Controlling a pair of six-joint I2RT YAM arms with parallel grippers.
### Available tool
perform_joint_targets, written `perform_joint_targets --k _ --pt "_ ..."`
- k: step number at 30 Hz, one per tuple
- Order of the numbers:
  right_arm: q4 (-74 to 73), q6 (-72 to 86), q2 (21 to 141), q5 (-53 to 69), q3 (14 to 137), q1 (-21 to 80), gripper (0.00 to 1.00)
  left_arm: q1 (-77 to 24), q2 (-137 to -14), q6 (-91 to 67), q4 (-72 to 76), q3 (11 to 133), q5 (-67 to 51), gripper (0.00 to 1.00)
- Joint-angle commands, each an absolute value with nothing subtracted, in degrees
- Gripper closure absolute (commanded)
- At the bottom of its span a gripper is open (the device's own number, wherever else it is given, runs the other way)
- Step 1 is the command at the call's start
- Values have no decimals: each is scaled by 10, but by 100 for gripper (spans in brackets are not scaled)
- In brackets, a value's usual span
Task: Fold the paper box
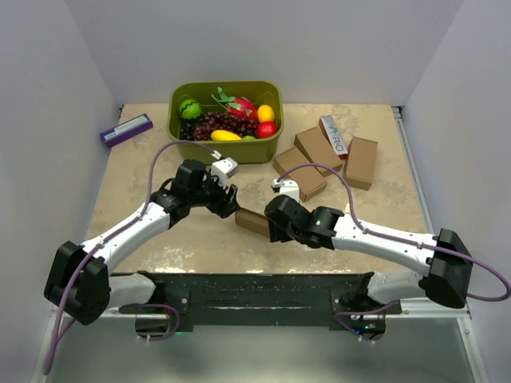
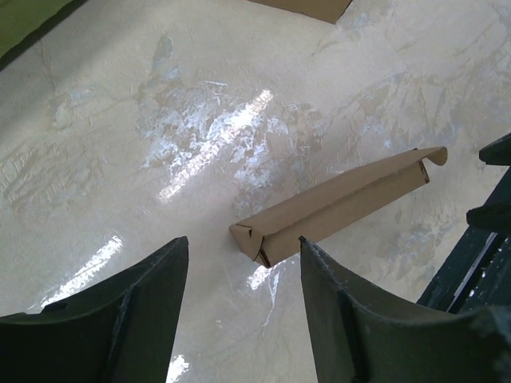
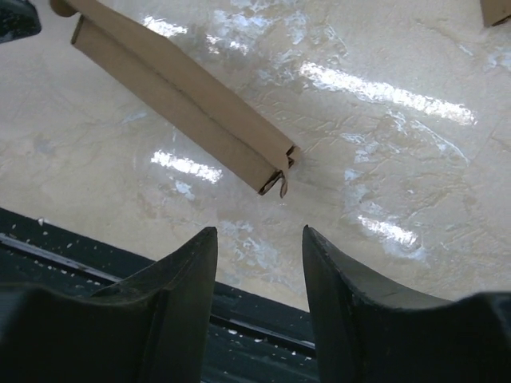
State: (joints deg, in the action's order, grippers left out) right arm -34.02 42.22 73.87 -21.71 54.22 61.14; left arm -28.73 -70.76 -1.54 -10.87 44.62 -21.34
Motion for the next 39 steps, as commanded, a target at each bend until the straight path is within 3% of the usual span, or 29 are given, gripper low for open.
perform_joint_targets --k 1,9,39 --pt "-352 455 746 -278 564 613 52 -297 -710 17 -122 468 -191 34" --pt "-337 454 758 -283 564 613 59 -300 -729 17 -126 470 -185 36" --pt "-305 452 776 -325 563 613 80 -301 -763 4 -102 479 -236 74"
